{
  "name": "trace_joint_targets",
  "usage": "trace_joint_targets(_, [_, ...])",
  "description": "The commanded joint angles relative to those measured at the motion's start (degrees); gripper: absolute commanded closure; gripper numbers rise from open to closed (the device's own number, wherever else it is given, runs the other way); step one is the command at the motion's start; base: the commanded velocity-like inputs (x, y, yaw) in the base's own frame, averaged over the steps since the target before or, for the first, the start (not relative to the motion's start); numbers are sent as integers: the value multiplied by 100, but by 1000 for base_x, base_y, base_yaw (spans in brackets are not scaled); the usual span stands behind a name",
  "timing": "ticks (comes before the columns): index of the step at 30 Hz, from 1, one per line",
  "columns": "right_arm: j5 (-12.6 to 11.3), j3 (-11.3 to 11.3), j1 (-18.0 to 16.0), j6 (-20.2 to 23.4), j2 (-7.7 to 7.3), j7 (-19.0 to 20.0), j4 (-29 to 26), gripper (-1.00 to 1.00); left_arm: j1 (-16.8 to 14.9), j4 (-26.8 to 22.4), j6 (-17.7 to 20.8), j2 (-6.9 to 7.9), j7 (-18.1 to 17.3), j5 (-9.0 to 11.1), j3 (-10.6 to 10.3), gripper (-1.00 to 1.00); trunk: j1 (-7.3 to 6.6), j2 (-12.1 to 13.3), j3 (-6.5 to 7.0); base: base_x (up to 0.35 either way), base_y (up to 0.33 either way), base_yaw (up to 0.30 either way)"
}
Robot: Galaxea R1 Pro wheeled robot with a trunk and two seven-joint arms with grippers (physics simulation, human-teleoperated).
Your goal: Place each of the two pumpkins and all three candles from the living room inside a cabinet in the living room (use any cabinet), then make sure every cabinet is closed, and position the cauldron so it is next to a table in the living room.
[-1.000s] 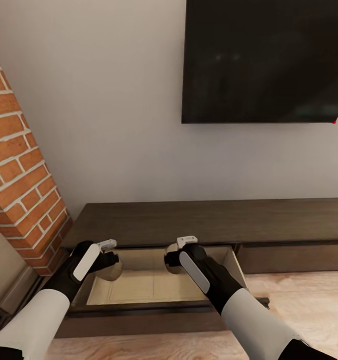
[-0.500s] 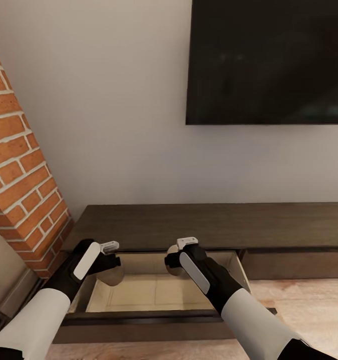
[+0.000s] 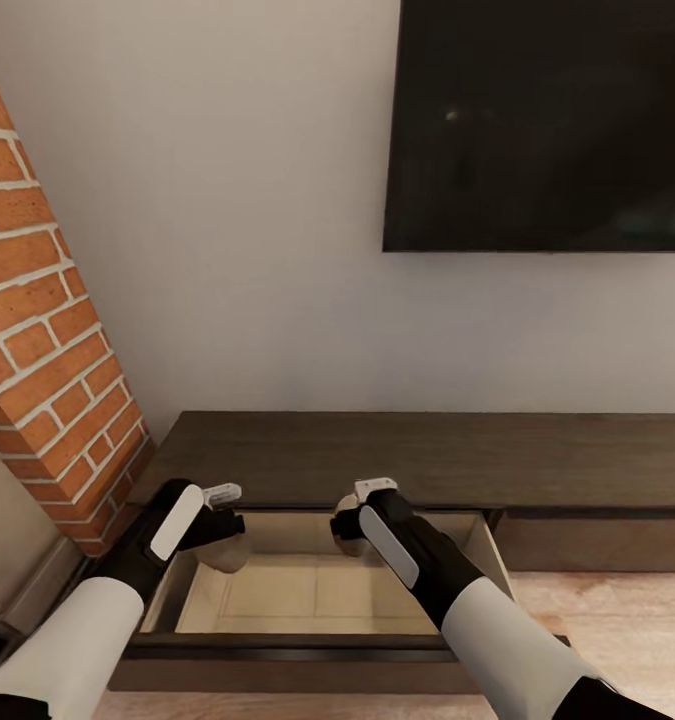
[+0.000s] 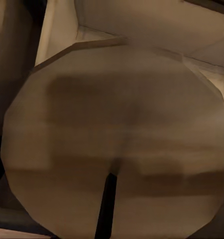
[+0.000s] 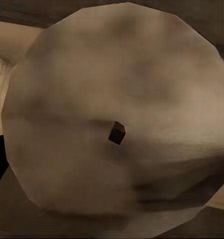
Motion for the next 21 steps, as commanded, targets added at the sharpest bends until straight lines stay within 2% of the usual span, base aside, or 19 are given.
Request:
trace_joint_targets(1, [-2,-7,-1,7,1,-23,63,100,0,-4,4,-12,-11,-13,0,100,0,0,0,11,0,0])
trace_joint_targets(4, [2,-22,-1,21,6,-189,348,100,1,45,-4,-57,4,-29,-16,100,0,0,0,5,0,0])
trace_joint_targets(6, [2,-25,-5,6,42,-299,533,100,-4,210,-23,-67,15,-111,-64,100,0,0,0,2,0,0])
trace_joint_targets(10, [0,-27,-7,-14,89,-378,824,100,-263,1205,-183,-103,18,-633,-106,100,0,0,0,0,0,0])
trace_joint_targets(12, [-4,-34,-6,-22,95,-386,942,100,-354,1517,-420,-136,15,-791,-111,100,0,0,0,0,0,0])
trace_joint_targets(16, [-9,-51,-4,-32,112,-383,1070,100,-411,1843,-815,-183,14,-896,-114,100,0,0,0,0,0,0])
trace_joint_targets(21, [-6,-53,-4,-35,142,-367,1082,100,-417,1877,-1193,-228,-17,-886,-121,100,0,0,0,0,0,0])
